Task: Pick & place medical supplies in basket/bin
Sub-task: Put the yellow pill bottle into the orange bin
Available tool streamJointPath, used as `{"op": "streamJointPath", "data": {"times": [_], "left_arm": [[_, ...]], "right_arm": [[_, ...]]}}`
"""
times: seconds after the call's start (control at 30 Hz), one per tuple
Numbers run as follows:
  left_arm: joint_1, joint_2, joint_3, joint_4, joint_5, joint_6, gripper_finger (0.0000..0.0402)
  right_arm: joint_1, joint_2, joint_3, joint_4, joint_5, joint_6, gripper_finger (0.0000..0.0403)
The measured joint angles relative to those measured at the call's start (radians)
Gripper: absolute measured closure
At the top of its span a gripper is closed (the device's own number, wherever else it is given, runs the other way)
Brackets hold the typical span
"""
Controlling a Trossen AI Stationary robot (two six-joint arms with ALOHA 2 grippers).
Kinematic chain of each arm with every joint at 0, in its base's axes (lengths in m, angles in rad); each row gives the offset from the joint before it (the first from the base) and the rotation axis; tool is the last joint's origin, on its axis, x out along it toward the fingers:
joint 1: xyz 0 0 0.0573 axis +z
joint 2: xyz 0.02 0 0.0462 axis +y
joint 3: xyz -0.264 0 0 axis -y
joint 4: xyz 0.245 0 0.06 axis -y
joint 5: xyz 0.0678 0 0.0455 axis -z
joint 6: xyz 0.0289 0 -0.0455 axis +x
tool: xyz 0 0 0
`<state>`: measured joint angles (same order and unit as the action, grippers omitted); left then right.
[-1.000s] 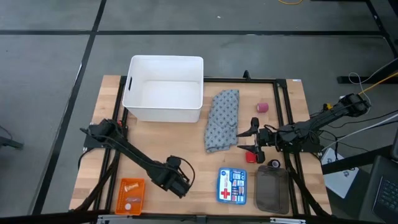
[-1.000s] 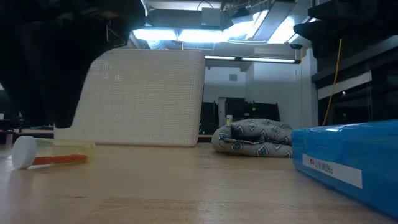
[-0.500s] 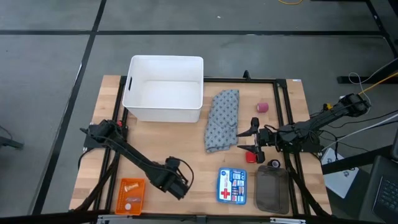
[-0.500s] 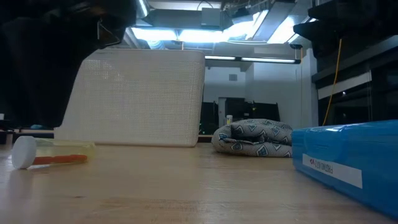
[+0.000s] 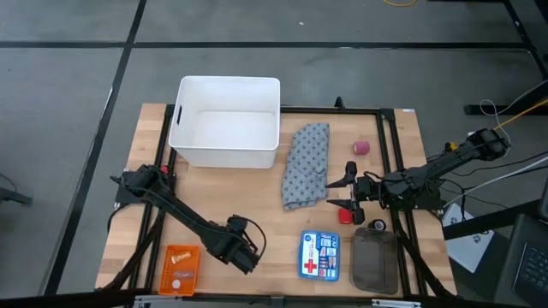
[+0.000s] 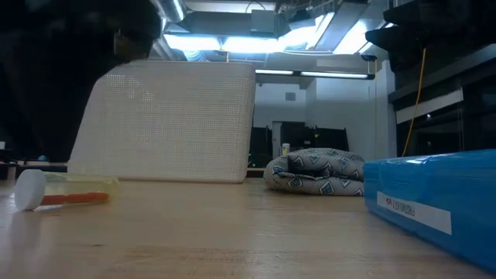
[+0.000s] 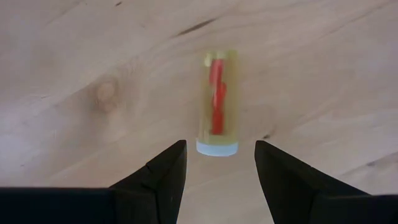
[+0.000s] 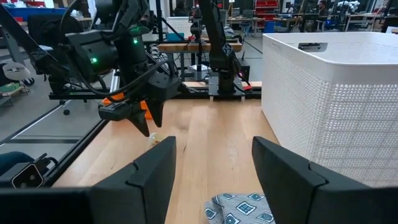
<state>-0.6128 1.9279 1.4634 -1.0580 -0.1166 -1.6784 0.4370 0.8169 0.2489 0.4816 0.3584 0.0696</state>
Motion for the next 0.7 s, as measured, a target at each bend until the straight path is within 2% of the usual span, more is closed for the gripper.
{"op": "streamJointPath", "data": {"times": [0.3,0.5,0.7], "left_arm": [[0.000,0.001,-0.130,0.173,0.028,0.004,0.0230],[0.002,0.001,-0.132,0.176,0.033,0.015,0.0244],[0.002,0.001,-0.132,0.173,0.032,0.033,0.0278]], "right_arm": [[0.000,0.000,0.000,0.000,0.000,0.000,0.0191],[0.000,0.000,0.000,0.000,0.000,0.000,0.0191],[0.000,0.000,0.000,0.000,0.000,0.000,0.0191]]}}
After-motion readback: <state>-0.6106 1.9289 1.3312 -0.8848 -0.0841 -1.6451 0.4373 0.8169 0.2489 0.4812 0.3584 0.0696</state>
